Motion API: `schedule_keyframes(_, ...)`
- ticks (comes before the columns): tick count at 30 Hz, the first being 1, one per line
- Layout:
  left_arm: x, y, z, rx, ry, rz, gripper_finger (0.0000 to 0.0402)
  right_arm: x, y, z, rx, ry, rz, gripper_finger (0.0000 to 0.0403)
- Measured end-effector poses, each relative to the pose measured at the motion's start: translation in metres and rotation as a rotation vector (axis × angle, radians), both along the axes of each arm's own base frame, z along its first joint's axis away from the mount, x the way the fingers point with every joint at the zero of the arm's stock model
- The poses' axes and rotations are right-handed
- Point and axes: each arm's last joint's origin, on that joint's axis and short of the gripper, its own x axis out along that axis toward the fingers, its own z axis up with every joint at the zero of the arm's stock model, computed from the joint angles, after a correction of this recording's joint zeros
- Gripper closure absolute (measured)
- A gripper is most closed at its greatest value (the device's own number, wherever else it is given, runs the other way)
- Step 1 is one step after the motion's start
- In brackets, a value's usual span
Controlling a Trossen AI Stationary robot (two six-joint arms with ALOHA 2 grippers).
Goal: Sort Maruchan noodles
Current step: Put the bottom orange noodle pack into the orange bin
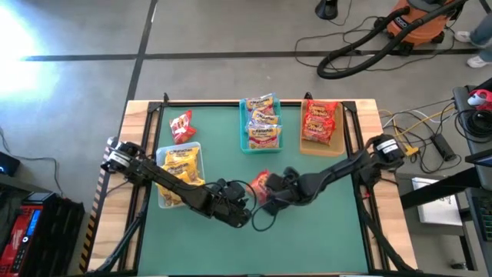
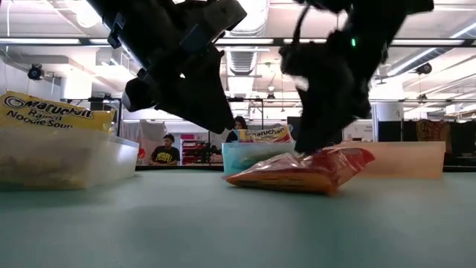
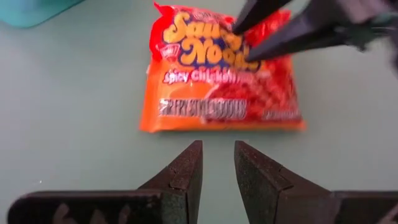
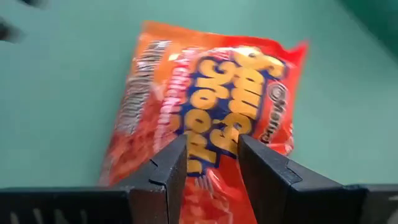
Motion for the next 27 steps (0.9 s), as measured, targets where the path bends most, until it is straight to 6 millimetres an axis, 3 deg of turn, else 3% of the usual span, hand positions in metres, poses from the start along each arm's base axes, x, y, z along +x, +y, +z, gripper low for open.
schedule_keyframes(10,0.022,-0.011,-0.019,0.044,-0.117,-0.093,0.0326,-0.004,-0.004,0.056,0.134,-0.13,0.058,0.0271)
schedule_keyframes(17,0.03,-0.004,-0.037,0.074,-0.107,-0.065,0.0326,-0.019,-0.018,0.07,0.144,-0.078,0.034,0.0271)
schedule_keyframes(27,0.036,-0.001,-0.074,0.057,-0.064,-0.017,0.0326,-0.025,-0.023,0.071,0.087,-0.026,0.054,0.0271)
